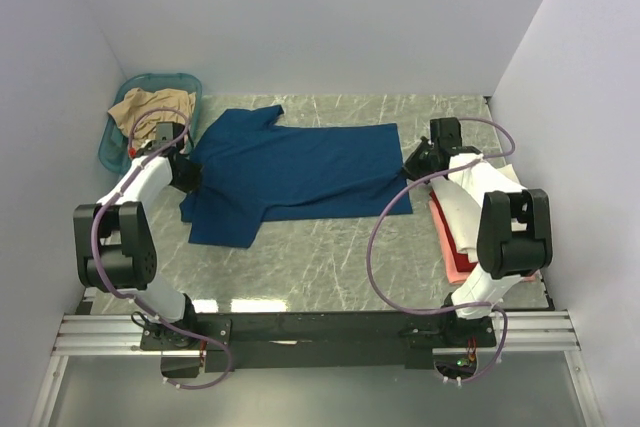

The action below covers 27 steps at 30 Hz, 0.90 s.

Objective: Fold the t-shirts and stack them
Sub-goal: Fold the tshirt

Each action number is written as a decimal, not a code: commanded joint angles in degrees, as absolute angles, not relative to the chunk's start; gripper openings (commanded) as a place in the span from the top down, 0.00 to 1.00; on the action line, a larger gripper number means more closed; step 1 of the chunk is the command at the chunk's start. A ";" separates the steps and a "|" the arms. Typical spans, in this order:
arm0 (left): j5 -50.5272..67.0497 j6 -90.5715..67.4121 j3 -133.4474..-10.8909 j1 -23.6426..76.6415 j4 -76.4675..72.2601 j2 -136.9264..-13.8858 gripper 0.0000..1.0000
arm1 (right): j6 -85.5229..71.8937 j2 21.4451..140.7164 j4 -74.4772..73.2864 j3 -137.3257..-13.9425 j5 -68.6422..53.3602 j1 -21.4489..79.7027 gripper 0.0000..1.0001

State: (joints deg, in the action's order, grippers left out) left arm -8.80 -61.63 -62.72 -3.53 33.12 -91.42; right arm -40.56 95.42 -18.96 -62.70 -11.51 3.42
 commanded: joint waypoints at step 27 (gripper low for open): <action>-2.11 -58.27 -69.78 -5.19 27.16 -98.08 0.99 | -39.99 96.50 -15.12 -61.52 -12.83 -1.93 1.00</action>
State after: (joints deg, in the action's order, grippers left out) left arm -2.79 -59.40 -67.33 -4.86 29.21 -97.38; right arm -40.42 96.27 -16.80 -60.25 -13.17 -1.39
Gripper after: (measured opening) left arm 0.013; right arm 0.037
